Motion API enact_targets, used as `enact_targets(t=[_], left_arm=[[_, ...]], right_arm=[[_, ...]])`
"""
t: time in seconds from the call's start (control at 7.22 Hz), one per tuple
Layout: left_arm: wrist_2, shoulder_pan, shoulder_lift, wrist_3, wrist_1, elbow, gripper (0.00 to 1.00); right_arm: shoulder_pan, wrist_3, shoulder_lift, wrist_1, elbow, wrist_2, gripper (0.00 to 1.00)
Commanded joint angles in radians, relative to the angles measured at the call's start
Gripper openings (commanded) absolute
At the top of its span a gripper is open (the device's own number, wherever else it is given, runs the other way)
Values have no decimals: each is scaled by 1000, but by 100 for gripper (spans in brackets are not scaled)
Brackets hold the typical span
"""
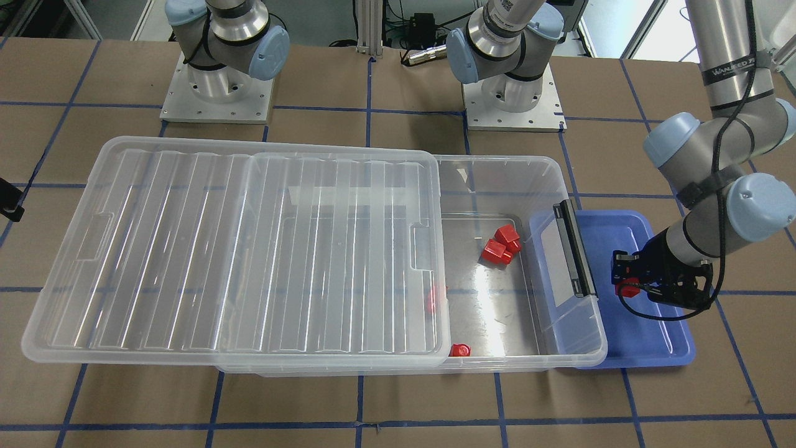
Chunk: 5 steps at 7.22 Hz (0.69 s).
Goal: Place red block in blue tray from box
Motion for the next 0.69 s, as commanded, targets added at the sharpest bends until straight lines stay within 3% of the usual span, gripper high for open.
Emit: enact_targets(t=[0.0,0.14,0.28,0.55], left_arm=[[8,4,-16,3,20,-7,92],[17,-9,13,-7,-13,16,100],[11,-20,59,-15,-120,63,100],[2,-98,151,-138,-465,233,100]], right_arm=[[1,-13,36,-29,21,10,100],[1,-9,44,-30,42,8,100],[3,-10,44,-30,53,8,100],[21,-7,41,-30,52,10,100]])
